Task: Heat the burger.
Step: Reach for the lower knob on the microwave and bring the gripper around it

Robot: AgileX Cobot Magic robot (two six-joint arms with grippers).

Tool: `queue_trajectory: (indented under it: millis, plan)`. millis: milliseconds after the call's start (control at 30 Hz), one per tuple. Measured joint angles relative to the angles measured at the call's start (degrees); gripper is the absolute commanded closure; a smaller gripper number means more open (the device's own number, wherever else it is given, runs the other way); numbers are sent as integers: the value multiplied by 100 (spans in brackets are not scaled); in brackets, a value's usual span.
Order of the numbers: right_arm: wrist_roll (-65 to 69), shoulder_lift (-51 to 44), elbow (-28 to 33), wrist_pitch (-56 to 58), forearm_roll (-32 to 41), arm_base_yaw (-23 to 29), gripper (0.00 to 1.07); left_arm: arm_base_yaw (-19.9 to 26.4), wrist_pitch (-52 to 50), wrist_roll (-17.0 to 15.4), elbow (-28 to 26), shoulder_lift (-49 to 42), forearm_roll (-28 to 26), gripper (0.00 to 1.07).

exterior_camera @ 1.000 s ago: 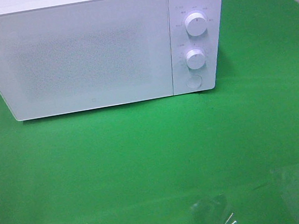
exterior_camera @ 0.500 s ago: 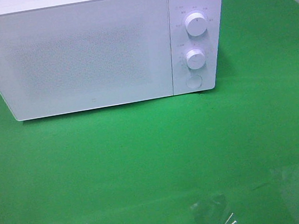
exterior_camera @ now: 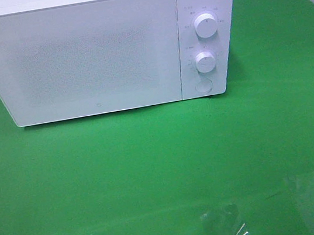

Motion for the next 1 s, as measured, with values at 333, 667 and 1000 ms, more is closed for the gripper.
queue_trajectory:
  millis: [333,667,1000]
  plan:
    - [0,0,0,0,0,0,33,0,0,0,0,0,0,5]
    - [0,0,0,0,0,0,33,0,0,0,0,0,0,5]
    - [6,940,-120,-842,0,0,33,0,0,0,0,0,0,5]
